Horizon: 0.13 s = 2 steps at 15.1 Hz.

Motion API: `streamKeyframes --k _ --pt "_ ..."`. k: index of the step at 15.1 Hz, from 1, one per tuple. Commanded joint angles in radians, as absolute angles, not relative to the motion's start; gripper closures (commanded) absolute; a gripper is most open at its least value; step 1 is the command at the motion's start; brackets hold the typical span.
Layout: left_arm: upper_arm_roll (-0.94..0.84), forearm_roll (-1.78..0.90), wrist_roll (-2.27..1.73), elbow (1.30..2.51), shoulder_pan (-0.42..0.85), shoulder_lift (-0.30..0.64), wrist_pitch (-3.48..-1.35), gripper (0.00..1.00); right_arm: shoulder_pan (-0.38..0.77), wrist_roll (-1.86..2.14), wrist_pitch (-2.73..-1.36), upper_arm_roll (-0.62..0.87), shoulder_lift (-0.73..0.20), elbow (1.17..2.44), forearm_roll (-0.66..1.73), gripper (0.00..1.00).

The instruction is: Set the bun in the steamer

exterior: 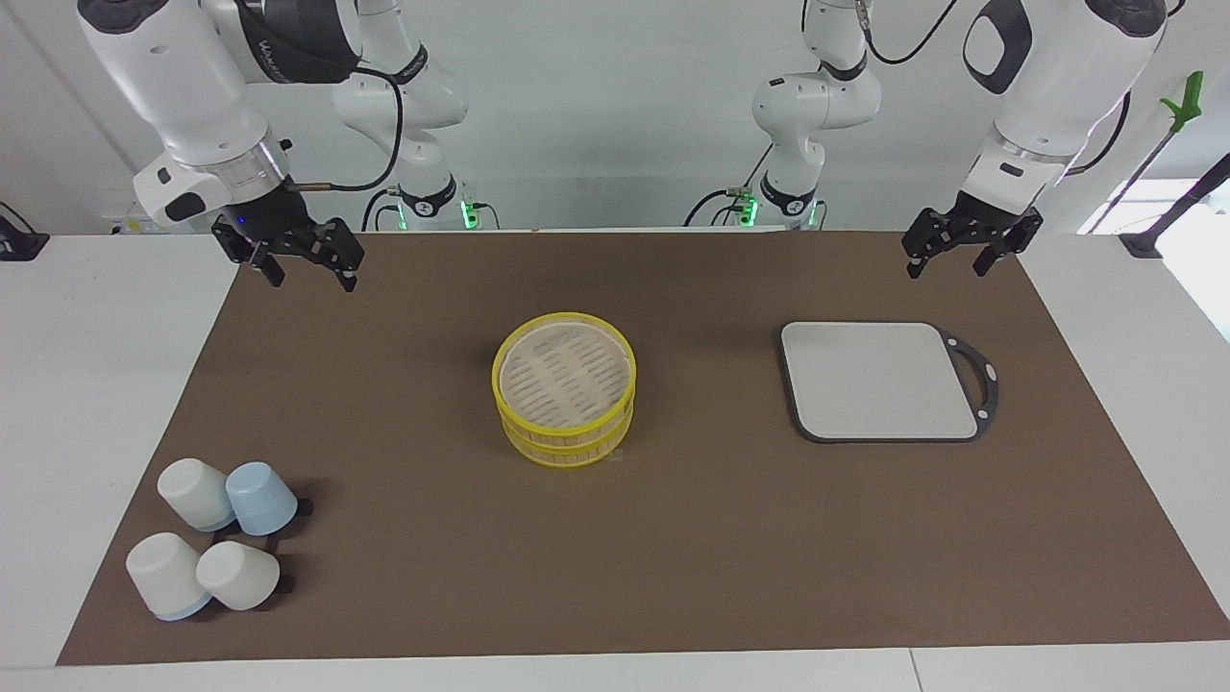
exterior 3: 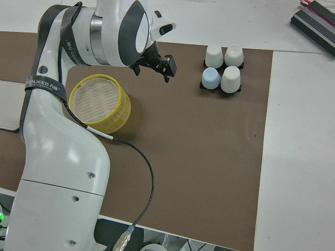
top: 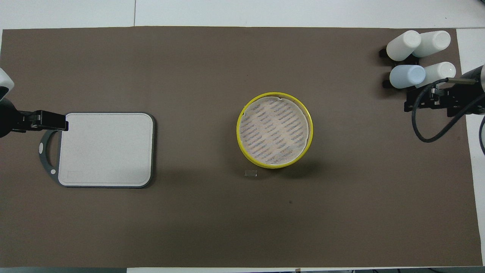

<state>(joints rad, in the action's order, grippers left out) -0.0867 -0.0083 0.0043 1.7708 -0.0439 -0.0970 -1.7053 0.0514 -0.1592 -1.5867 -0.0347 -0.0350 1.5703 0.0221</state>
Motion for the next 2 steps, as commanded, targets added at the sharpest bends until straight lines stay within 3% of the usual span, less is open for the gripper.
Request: streamKeyframes --k 1,2 --pt "-0.086 -0.026 0.018 1.799 -0.045 -0.127 -1.698 0.00 0.058 -0.137 -1.606 -0.043 -0.014 1.598 0.031 0.00" --pt "-0.084 -0.026 0.018 1.799 -0.046 -0.127 -1.698 0.00 0.058 -0.137 -1.605 -0.044 -0.014 1.598 0.031 0.00"
